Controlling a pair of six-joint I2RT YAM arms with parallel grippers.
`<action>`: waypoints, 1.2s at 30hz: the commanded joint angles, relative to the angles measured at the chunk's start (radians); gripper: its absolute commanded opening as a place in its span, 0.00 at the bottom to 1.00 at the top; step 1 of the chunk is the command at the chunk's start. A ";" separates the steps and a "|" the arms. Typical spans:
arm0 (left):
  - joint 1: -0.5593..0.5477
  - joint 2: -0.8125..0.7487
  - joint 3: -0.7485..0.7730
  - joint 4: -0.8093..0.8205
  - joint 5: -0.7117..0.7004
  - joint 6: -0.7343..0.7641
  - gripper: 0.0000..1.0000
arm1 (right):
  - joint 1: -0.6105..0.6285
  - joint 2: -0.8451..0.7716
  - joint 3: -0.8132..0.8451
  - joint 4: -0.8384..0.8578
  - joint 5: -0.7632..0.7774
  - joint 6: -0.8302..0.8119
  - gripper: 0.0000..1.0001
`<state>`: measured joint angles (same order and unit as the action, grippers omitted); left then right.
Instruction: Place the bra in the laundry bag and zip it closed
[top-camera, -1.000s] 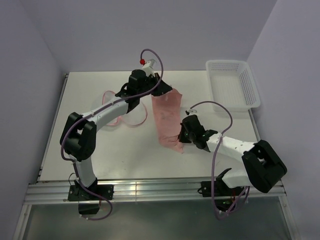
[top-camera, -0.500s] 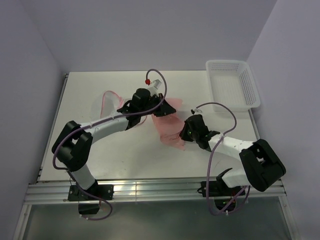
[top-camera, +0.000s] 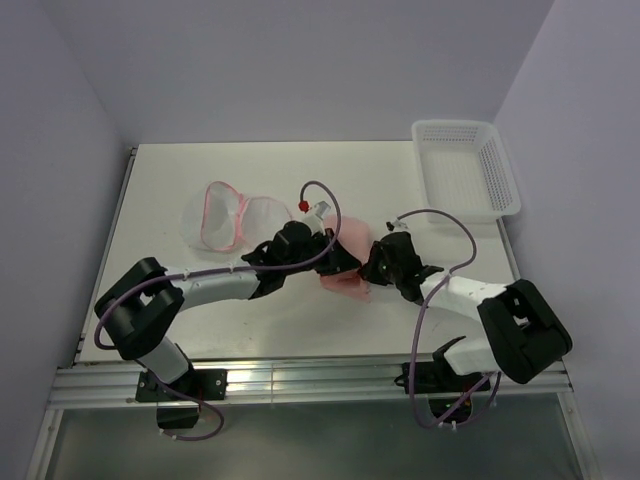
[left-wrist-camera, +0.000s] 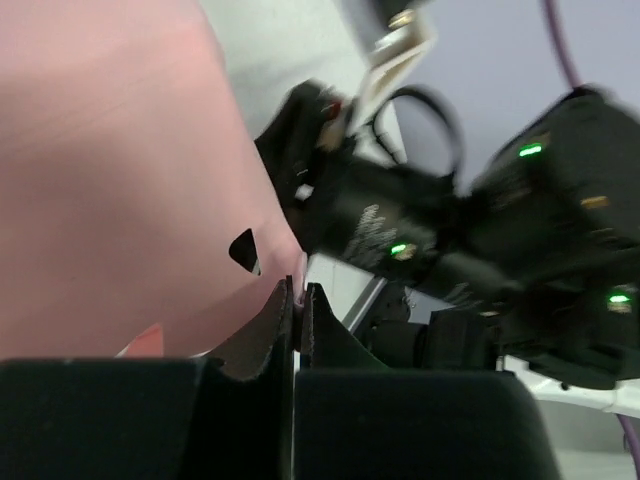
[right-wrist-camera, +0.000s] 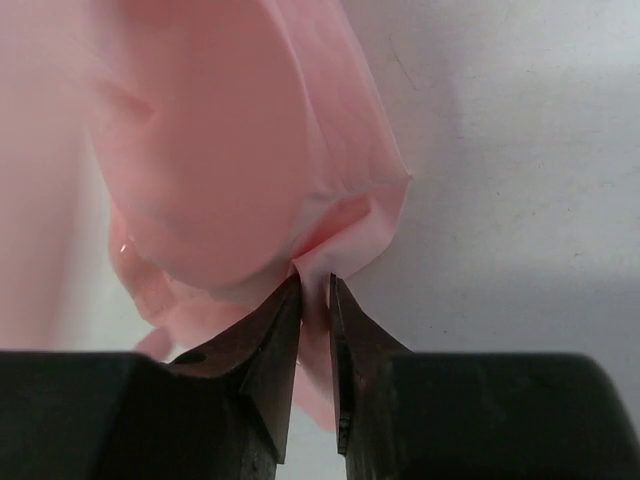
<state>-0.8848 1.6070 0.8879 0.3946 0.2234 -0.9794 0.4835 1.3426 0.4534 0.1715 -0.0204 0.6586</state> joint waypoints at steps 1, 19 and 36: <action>-0.014 -0.009 -0.061 0.150 -0.085 -0.064 0.00 | -0.010 -0.101 -0.008 0.007 0.017 0.004 0.29; -0.032 0.080 -0.059 0.184 -0.095 -0.051 0.15 | -0.013 -0.582 -0.006 -0.337 0.229 -0.048 0.55; 0.023 -0.168 -0.081 -0.093 -0.201 0.134 0.66 | -0.175 -0.136 0.165 0.002 -0.229 -0.159 0.82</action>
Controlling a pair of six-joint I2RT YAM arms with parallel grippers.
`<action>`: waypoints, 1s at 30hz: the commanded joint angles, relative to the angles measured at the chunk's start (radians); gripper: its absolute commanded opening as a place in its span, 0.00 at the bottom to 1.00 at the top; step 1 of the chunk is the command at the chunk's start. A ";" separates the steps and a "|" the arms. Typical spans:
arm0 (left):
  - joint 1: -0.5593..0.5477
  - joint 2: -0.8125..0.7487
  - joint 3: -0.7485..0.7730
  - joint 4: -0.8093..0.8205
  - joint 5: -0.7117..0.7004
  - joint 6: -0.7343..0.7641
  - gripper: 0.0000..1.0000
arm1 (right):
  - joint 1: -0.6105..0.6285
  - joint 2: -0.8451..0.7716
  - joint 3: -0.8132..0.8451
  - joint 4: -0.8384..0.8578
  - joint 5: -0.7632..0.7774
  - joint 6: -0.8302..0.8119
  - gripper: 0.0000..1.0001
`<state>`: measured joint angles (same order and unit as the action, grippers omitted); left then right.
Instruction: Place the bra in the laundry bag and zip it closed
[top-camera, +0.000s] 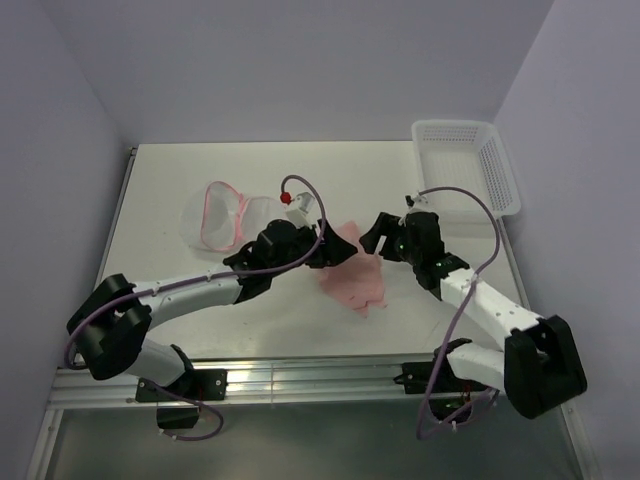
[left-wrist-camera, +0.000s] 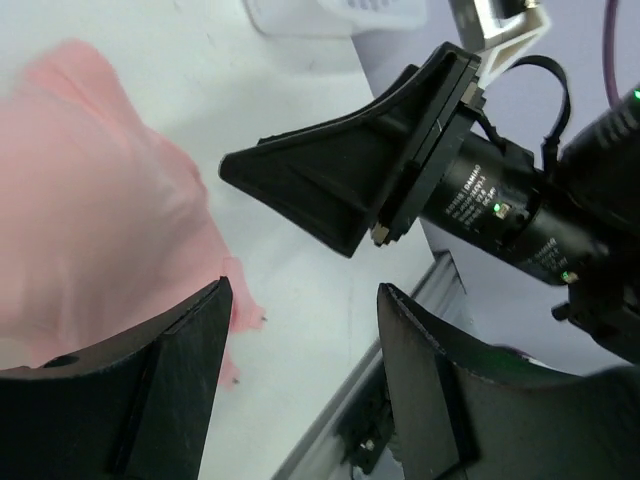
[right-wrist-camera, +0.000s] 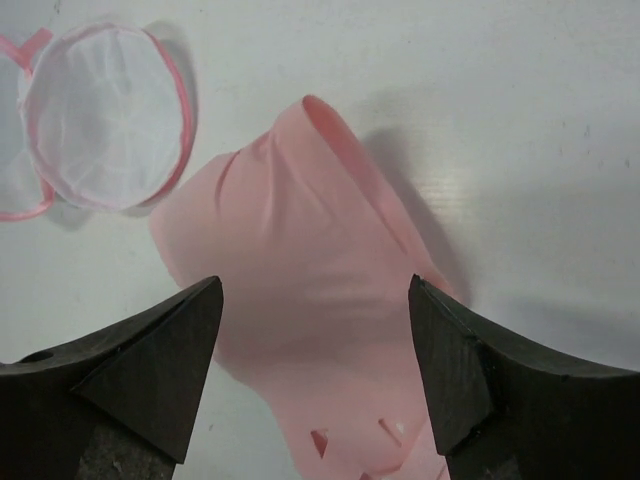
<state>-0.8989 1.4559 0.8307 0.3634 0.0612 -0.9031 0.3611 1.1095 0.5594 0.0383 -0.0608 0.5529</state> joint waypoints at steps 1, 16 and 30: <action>0.081 -0.016 -0.040 -0.052 -0.017 0.055 0.66 | -0.100 0.127 0.060 0.185 -0.238 -0.054 0.83; 0.247 0.024 -0.294 0.191 0.146 0.043 0.99 | -0.221 0.438 0.112 0.393 -0.523 -0.053 1.00; 0.244 0.228 -0.235 0.399 0.203 -0.002 0.98 | -0.169 0.530 0.048 0.495 -0.588 0.016 1.00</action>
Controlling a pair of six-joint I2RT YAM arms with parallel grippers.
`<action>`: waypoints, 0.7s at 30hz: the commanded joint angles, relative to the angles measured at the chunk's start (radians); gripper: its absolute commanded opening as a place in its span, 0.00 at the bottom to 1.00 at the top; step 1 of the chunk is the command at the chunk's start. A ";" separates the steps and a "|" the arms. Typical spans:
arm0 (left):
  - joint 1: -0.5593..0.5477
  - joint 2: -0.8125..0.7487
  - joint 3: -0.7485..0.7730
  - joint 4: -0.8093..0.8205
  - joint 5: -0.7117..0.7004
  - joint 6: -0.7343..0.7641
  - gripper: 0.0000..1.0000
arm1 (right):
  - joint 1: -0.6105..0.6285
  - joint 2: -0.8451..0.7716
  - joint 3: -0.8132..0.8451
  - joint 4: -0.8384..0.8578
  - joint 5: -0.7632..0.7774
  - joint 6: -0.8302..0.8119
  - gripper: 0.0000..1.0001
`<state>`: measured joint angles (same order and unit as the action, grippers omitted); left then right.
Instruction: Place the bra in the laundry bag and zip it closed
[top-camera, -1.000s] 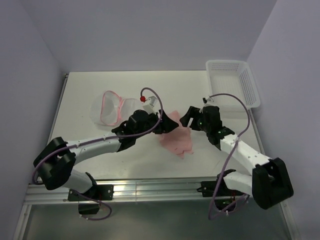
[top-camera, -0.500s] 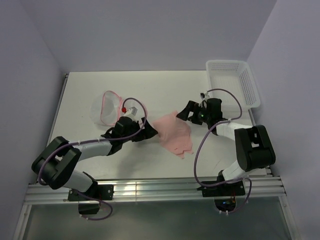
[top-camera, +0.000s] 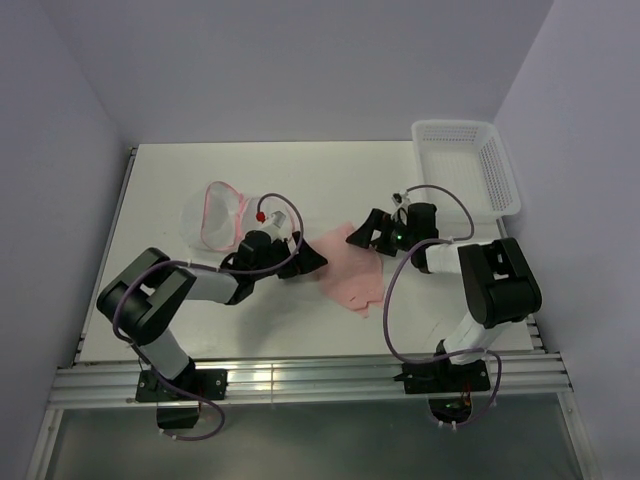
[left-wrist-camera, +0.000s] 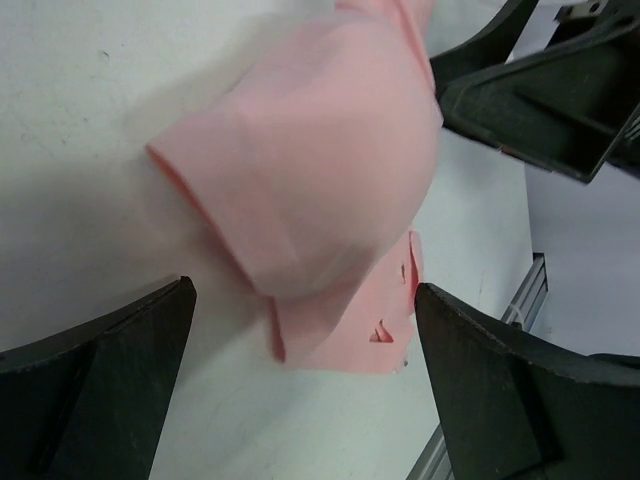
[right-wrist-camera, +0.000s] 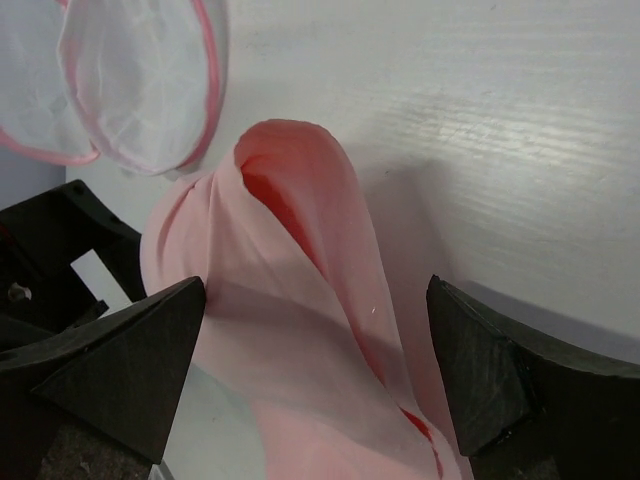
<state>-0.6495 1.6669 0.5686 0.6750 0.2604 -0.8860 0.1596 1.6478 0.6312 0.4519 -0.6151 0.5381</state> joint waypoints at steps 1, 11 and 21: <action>-0.010 0.022 0.027 0.093 -0.001 -0.022 0.97 | 0.055 -0.014 -0.036 0.099 -0.037 0.046 0.99; -0.047 -0.010 0.027 0.052 -0.085 0.001 0.60 | 0.135 -0.212 -0.215 0.144 0.057 0.082 0.94; -0.053 -0.013 0.102 -0.034 -0.088 0.053 0.65 | 0.132 -0.066 -0.101 0.139 0.006 0.071 0.97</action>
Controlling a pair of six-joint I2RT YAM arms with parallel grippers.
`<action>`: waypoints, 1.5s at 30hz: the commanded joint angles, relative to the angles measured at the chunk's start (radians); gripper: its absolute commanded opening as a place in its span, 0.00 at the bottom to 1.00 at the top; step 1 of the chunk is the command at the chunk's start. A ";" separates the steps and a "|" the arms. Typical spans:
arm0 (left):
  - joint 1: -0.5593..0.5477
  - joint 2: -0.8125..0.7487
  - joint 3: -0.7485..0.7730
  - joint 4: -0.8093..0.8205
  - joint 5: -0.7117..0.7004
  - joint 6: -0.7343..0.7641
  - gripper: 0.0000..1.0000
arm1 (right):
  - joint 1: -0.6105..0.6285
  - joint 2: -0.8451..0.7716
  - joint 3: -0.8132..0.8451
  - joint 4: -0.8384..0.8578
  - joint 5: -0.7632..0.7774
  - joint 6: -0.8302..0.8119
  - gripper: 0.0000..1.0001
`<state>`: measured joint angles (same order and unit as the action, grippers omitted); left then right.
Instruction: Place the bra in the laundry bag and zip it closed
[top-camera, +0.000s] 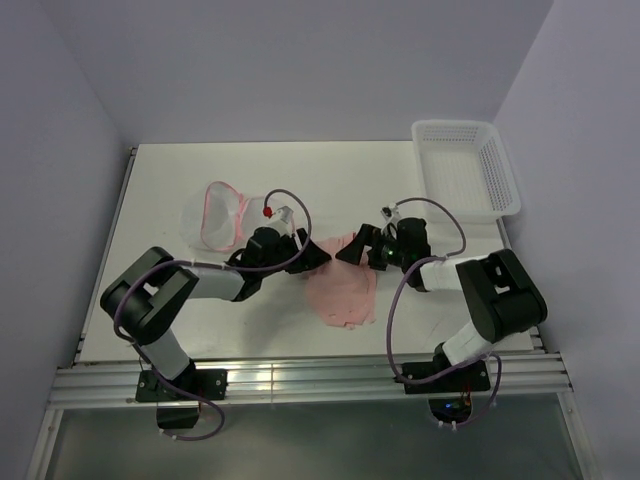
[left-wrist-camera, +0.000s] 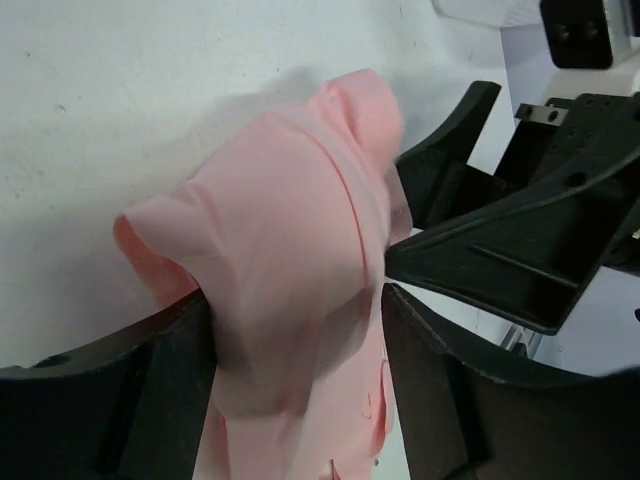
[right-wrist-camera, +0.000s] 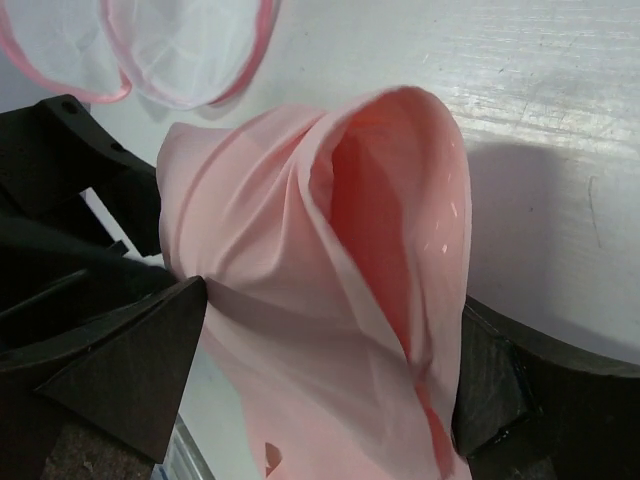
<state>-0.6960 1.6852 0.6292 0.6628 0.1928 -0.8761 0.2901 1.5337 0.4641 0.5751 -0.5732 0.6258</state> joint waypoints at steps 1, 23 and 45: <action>-0.007 -0.036 0.053 -0.040 -0.030 0.049 0.70 | 0.003 0.045 0.067 0.017 -0.033 -0.008 0.97; 0.073 -0.447 0.291 -0.922 -0.793 0.213 0.87 | 0.029 -0.466 0.053 -0.314 0.494 -0.049 0.96; 0.512 -0.101 0.633 -1.019 -0.547 0.327 0.31 | 0.351 -0.356 0.178 -0.268 0.460 -0.031 0.70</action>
<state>-0.2050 1.5997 1.2274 -0.3569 -0.3901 -0.5602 0.5838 1.1152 0.5476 0.2531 -0.0990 0.5831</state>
